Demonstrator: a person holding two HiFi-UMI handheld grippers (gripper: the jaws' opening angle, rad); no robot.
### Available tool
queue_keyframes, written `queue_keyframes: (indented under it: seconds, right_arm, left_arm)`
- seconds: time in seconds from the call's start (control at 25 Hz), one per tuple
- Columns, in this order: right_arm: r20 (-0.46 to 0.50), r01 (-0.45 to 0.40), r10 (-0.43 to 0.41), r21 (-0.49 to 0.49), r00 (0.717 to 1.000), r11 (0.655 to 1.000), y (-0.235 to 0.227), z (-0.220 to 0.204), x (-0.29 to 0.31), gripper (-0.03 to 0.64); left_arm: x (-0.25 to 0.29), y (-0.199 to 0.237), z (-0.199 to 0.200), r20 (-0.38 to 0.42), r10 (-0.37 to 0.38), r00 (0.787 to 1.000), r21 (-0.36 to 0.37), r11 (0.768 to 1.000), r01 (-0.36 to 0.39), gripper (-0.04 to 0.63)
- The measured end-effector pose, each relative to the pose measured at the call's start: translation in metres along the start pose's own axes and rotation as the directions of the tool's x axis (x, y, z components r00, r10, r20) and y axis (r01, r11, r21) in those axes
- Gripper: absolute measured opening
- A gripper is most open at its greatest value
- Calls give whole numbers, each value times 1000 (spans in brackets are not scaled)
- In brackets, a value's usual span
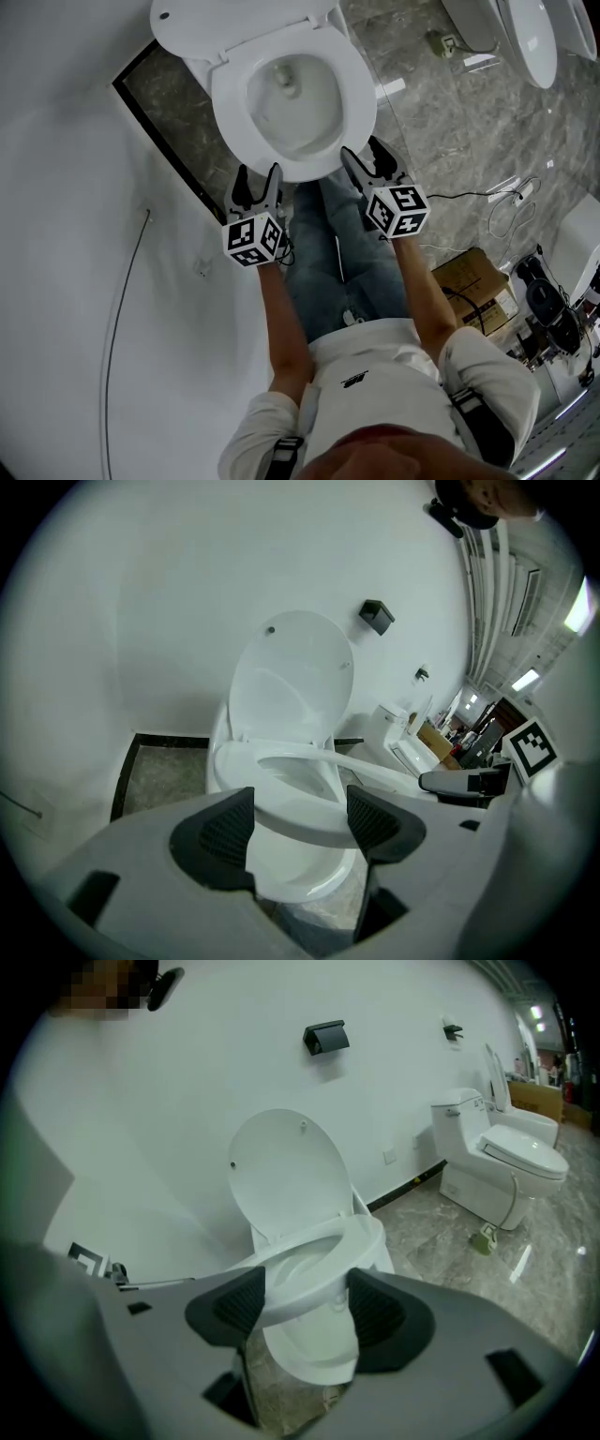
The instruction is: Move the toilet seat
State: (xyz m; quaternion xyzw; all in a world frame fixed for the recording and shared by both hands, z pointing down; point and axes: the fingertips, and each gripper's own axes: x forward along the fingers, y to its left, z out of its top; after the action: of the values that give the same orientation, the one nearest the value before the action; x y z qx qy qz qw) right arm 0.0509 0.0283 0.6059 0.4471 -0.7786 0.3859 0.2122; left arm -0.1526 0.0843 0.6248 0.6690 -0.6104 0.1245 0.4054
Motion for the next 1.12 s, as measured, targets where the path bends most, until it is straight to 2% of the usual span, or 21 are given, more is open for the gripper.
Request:
queue_keyframes:
  seconds: [0.48,0.76,1.12]
  right_arm:
    - [55,-4,2,36,998,999,10,34,-5,295]
    - [106,-7,-1,74,994,997,15,57,-7,295]
    - [153,-12,-4,106,988,994,23,82,-8,295]
  left_arm:
    - [-26,-23,33,48,-40,998,124,992,34,327]
    - [-35,-40,44,34,-48,998,280,959,37,327]
    - [-32,-42,57,39,-16,999,362,932,1,327]
